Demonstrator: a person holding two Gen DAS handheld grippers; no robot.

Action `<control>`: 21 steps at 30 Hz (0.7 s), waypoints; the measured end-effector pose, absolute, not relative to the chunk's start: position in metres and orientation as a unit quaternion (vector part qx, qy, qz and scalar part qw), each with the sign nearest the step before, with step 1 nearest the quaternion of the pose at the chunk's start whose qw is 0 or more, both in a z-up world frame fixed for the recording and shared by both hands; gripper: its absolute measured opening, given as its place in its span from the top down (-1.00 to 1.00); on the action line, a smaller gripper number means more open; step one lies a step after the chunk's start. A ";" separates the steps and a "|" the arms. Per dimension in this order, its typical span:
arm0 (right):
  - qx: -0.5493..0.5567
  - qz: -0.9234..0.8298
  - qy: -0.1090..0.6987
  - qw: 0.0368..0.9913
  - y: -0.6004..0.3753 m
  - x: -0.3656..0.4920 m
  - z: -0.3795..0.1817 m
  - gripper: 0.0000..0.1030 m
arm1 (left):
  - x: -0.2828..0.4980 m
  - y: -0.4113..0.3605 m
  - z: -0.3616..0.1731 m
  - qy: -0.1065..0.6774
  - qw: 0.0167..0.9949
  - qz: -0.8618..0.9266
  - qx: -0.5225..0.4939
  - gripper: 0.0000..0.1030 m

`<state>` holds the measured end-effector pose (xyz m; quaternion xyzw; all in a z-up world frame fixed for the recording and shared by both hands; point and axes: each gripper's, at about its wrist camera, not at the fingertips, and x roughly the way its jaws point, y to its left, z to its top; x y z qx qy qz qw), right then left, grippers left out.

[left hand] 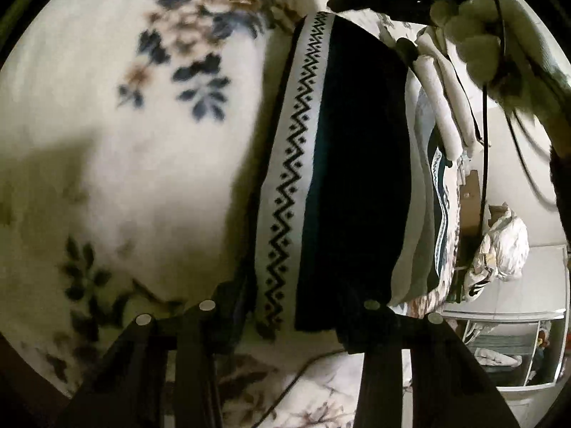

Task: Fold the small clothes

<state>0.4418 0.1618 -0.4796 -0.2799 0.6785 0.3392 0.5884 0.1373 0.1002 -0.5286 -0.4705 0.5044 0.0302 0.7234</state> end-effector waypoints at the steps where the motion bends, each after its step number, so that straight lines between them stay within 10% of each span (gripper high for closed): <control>1: -0.263 0.340 0.692 0.580 0.161 0.449 -0.477 1.00 | 0.137 0.104 -0.525 0.505 0.719 0.031 -0.476 0.28; 4: -0.233 0.355 0.703 0.571 0.146 0.468 -0.459 0.83 | 0.135 0.124 -0.514 0.498 0.703 0.047 -0.506 0.28; 7: -0.154 0.363 0.740 0.546 0.100 0.485 -0.440 -0.39 | 0.135 0.141 -0.495 0.475 0.715 0.057 -0.511 0.12; 8: -0.131 0.361 0.742 0.549 0.080 0.482 -0.433 -0.49 | 0.138 0.147 -0.489 0.469 0.721 0.061 -0.507 -0.12; 21: 0.134 0.232 0.790 0.552 -0.247 0.461 -0.497 -0.77 | 0.210 0.166 -0.534 0.474 0.710 -0.026 -0.520 -0.22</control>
